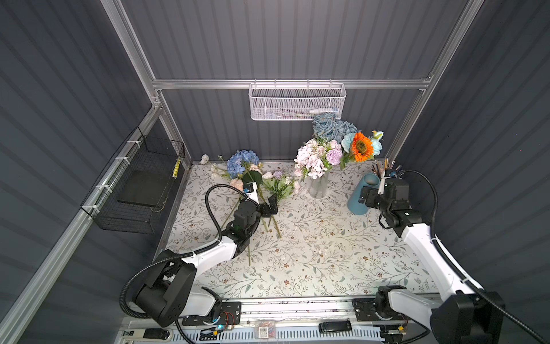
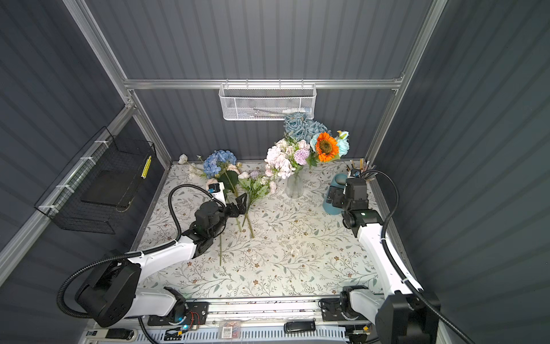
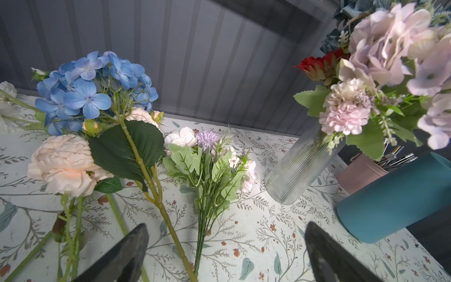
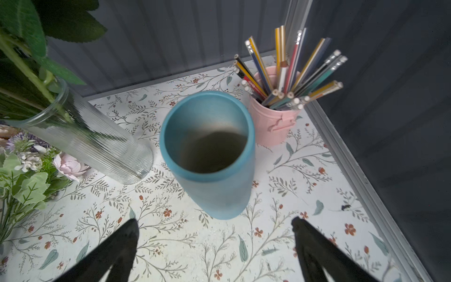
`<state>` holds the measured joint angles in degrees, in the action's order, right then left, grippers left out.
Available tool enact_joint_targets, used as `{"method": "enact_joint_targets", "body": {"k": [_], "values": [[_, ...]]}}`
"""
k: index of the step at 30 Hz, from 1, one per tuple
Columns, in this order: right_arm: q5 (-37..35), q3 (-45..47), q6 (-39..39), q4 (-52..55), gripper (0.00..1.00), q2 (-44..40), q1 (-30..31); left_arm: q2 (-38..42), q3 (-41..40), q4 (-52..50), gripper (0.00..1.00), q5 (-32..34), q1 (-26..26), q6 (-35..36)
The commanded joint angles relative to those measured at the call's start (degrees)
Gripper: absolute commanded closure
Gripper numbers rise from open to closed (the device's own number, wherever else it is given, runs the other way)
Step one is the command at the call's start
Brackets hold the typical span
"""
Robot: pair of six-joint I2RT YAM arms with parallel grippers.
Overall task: Arrange flowers in a vase
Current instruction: Pick up the vase from the top-right of the table.
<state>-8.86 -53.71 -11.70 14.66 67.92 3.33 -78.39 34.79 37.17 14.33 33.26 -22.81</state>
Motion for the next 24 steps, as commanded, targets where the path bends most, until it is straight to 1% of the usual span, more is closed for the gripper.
{"method": "enact_joint_targets", "body": {"k": [1,3,7,12,14,19,24], "values": [[2.4,-3.3,2.0,-2.8,0.01,4.3,-1.1,0.9,1.1,-1.1,0.00,0.8,-0.4,0.2],[3.8,-4.7,2.4,-4.3,0.01,6.7,-1.7,0.9,1.0,-1.3,0.00,1.1,-0.4,0.3],[3.6,-7.4,2.9,-5.0,0.01,11.3,-1.8,1.0,0.8,-1.5,0.00,1.6,-0.4,0.2],[3.7,-7.2,2.8,-7.7,0.03,13.6,-1.8,1.4,0.7,-1.9,0.00,2.4,-0.4,0.6],[3.6,-7.0,2.6,-8.2,0.07,14.1,-1.9,1.6,0.7,-2.0,0.00,2.6,-0.4,0.7],[2.7,-5.9,3.2,-10.0,0.23,15.2,-1.9,1.8,0.6,-2.1,0.00,3.1,-0.4,0.4],[2.8,-5.3,3.6,-10.7,0.35,15.5,-1.9,2.3,0.1,-2.1,0.00,3.4,-0.4,-0.1]]}}
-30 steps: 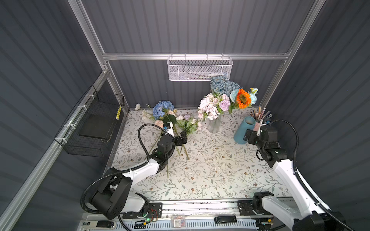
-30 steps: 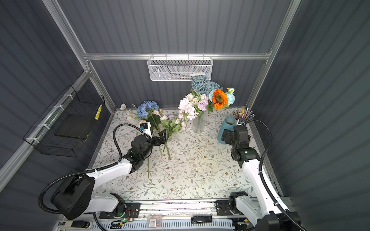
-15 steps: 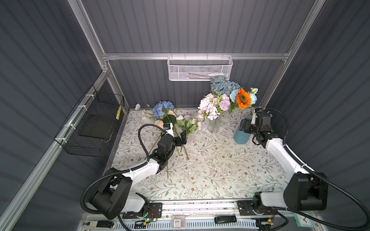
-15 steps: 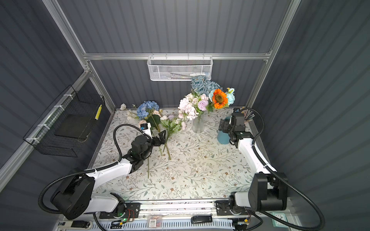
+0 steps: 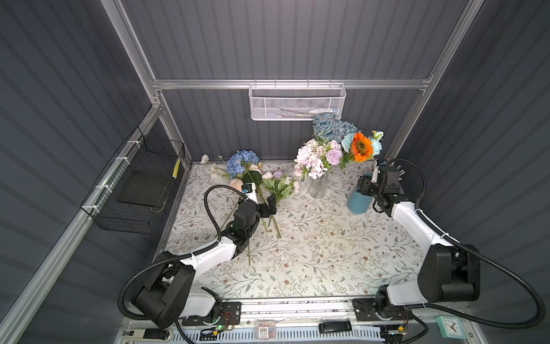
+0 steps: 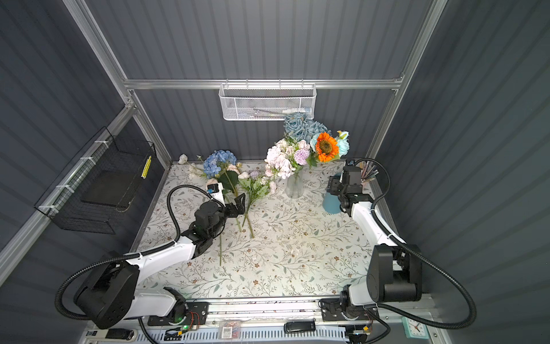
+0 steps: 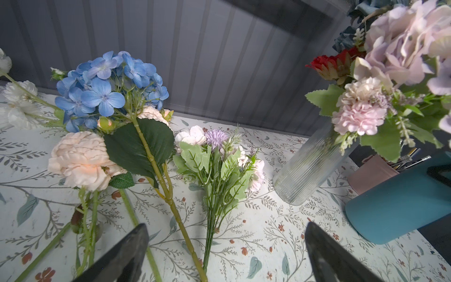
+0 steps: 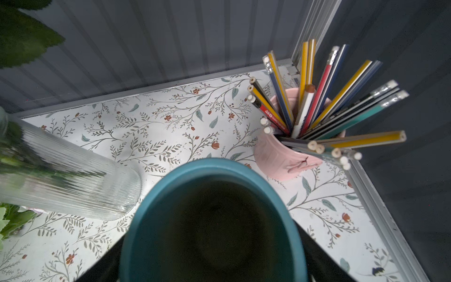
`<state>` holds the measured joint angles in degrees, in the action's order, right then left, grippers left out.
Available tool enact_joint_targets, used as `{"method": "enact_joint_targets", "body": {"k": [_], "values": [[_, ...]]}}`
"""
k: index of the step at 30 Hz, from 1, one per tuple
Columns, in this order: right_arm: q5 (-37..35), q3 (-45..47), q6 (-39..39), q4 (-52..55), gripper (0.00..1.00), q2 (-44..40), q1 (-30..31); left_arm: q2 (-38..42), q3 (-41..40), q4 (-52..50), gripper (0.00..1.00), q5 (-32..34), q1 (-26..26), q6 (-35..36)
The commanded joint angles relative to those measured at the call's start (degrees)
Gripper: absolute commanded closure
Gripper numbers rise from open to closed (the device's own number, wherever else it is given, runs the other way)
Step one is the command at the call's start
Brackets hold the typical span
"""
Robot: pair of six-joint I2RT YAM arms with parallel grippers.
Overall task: Arrange flowers in a vase
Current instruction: Pick up the vase from the top-right of the table.
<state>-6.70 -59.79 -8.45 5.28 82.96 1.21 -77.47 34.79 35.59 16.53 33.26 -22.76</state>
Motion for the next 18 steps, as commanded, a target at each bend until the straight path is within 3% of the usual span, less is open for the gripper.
{"method": "enact_joint_targets", "body": {"k": [1,10,18], "values": [[0.6,1.0,0.5,-1.2,0.37,-0.1,0.2,1.7,0.0,-0.6,0.00,1.4,-0.4,-0.2],[3.3,3.7,0.7,1.9,0.43,-7.4,2.0,1.9,0.0,-0.7,0.00,3.3,-0.4,-0.5],[-1.0,7.2,0.2,6.6,0.44,-14.8,12.9,1.6,0.1,-0.6,0.00,4.5,-0.5,-0.4]]}}
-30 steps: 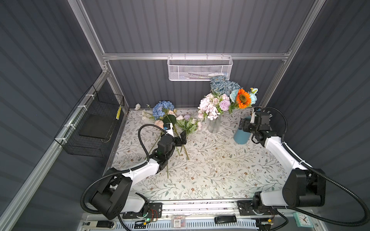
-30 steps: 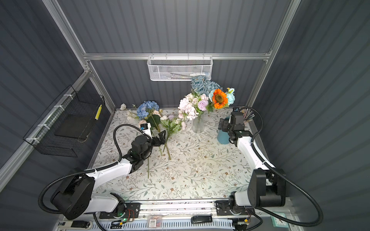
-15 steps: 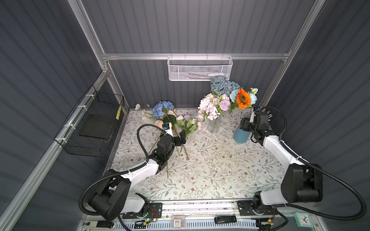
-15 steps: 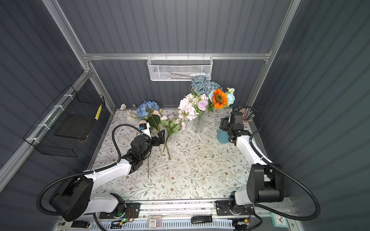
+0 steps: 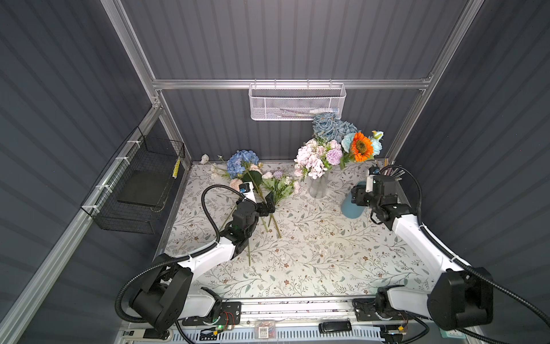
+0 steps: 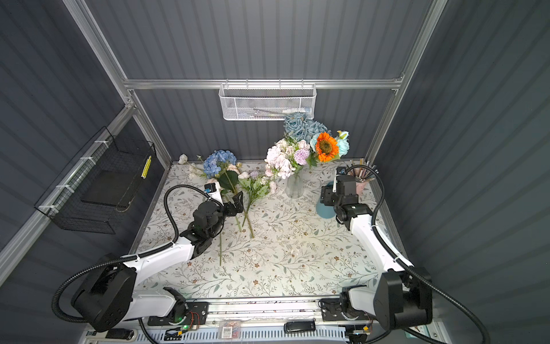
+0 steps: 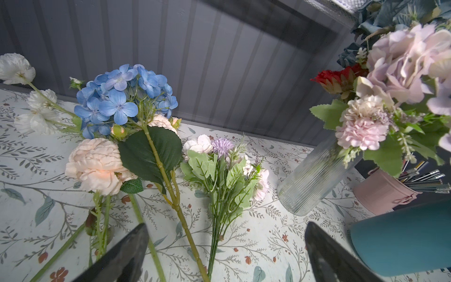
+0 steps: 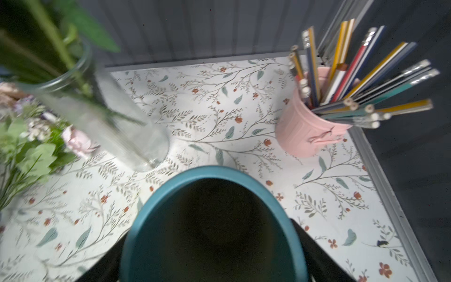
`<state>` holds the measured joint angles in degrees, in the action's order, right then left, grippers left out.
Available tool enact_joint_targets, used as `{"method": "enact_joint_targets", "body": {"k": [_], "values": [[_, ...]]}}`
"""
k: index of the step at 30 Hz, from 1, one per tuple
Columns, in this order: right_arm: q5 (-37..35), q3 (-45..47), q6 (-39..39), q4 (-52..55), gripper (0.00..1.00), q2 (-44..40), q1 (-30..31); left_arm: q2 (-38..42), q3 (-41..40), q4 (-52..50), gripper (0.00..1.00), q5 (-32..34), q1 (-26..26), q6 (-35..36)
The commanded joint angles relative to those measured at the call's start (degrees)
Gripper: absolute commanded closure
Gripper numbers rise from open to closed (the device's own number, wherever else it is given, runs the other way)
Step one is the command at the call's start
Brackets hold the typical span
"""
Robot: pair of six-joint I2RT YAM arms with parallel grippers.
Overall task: Arrange flowers in a vase
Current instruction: Pick up the vase from the top-right of the table, then place the vase at the center of the table.
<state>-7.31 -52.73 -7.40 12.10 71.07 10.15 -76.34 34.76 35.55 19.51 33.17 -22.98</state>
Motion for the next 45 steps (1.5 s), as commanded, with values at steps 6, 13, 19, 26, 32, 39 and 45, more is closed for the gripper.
{"method": "enact_joint_targets", "body": {"k": [6,13,19,26,32,39,45], "values": [[-3.0,0.5,-4.1,1.2,0.45,-5.0,12.8,0.9,0.4,-1.1,0.00,2.1,-0.4,0.7],[-4.1,-0.6,-6.3,0.4,0.45,-3.7,24.0,3.3,-0.1,-4.7,0.00,6.0,-1.7,2.1],[-7.4,-2.8,-4.0,-0.2,0.42,0.5,31.9,5.1,-0.3,-9.6,0.00,2.2,-8.1,-1.8],[-6.4,-4.8,-2.7,-0.2,0.25,3.5,34.4,4.5,1.8,-15.2,0.00,-3.3,-13.9,-5.6],[-4.4,-4.3,-3.1,-2.0,0.03,2.3,34.4,3.0,5.8,-20.4,0.00,-5.4,-14.5,-5.6],[-5.0,-4.5,-2.5,-0.9,0.01,-2.3,33.8,-4.5,11.3,-25.8,0.00,-11.5,-14.5,-6.2],[-4.4,-5.1,-0.3,1.6,0.01,-7.5,28.8,-14.5,17.6,-29.1,0.04,-13.3,-12.9,-8.8]]}}
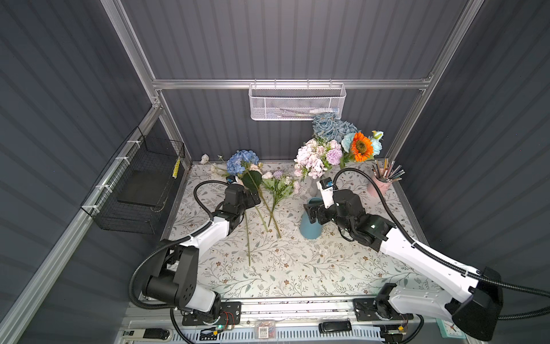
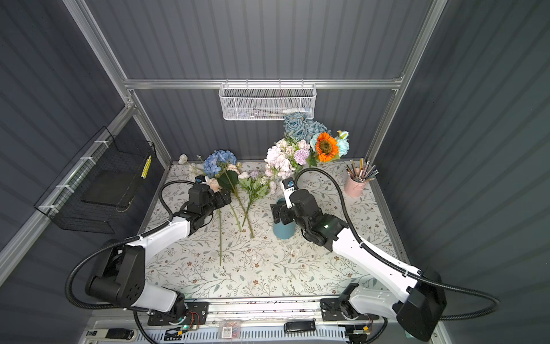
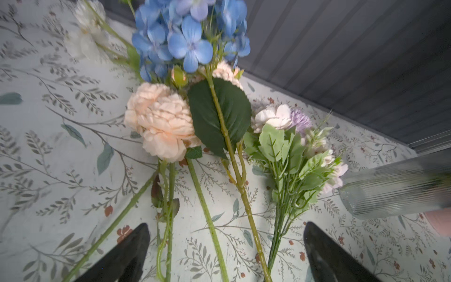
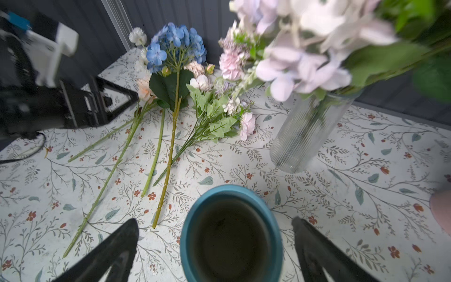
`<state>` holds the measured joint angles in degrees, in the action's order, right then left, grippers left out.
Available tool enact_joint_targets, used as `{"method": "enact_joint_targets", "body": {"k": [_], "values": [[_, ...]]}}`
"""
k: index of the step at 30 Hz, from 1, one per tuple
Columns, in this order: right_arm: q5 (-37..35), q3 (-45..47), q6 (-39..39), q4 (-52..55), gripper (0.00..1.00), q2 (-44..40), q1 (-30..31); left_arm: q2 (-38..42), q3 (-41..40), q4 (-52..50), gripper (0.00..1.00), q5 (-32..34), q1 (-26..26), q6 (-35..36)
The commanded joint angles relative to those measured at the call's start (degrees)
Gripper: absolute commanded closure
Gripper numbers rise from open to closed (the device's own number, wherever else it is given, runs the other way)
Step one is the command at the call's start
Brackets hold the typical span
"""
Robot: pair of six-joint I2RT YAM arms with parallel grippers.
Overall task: Arrange flowers in a vase
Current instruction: Place the vase at the center of the table, then pick up the flower from the flowers.
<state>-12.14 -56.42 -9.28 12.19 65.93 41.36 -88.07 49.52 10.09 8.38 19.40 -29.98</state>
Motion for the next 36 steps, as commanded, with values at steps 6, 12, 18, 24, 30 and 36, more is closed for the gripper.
{"method": "enact_joint_targets", "body": {"k": [6,12,18,24,30,36], "values": [[2.2,1.5,1.0,-0.4,0.01,-7.6,-11.0,-11.3,8.6,-4.7,0.12,-0.6,4.0,-2.8],[2.1,5.8,-0.3,-3.7,0.01,-10.4,-17.1,-17.7,11.5,-4.6,0.19,1.7,5.1,-4.1],[3.9,10.3,-3.9,-7.5,0.01,-11.1,-21.5,-22.4,12.9,-4.4,0.29,2.5,5.3,-7.1],[6.7,11.7,-5.6,-9.1,0.01,-10.0,-22.2,-25.6,14.7,-3.6,0.39,1.3,5.4,-7.6],[7.4,10.9,-5.7,-8.2,0.01,-8.9,-22.1,-26.6,15.2,-3.4,0.57,0.8,5.5,-7.5],[6.9,10.6,-5.3,-8.5,0.01,-9.1,-22.1,-26.3,14.9,-3.6,0.87,0.9,5.5,-6.7]]}}
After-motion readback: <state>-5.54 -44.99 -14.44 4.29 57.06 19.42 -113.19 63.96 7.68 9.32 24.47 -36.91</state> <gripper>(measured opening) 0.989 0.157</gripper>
